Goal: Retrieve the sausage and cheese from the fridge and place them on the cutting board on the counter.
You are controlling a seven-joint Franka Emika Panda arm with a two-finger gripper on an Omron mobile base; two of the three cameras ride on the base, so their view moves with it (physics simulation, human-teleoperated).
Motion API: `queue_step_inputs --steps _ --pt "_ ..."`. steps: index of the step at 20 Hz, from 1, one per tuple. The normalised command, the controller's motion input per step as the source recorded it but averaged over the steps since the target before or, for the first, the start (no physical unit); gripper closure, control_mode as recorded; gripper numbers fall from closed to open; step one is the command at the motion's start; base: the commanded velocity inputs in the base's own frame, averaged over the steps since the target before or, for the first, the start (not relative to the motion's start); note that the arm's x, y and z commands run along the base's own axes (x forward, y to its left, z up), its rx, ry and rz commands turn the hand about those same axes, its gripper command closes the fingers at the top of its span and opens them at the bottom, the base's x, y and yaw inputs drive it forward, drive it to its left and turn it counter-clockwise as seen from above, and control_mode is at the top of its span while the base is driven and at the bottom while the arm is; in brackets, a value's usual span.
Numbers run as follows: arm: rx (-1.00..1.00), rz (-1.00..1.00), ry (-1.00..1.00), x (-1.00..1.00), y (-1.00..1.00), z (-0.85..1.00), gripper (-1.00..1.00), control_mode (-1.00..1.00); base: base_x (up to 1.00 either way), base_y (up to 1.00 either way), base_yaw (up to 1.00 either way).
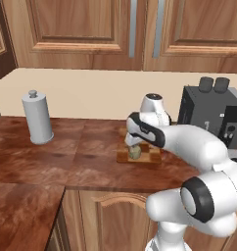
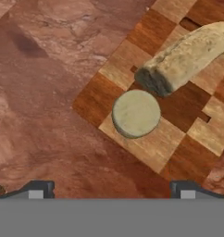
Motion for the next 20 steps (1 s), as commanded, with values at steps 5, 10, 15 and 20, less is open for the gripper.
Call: queue_step_inputs --steps 5,10,15,20 --pt "0.03 -0.12 0.05 -0.46 -0.38 0.90 -1.00 -1.00 0.00 0.00 0.00" --pt "0.05 -0.19 0.07 -0.33 -0.42 0.84 -1.00 -1.00 0.00 0.00 0.00" --pt "0.01 -0.27 0.01 -0.45 -0.30 0.34 -1.00 -1.00 0.00 0.00 0.00" --pt "0.00 -0.26 0.00 -0.69 -0.14 0.00 -1.00 -1.00 0.00 0.00 0.00"
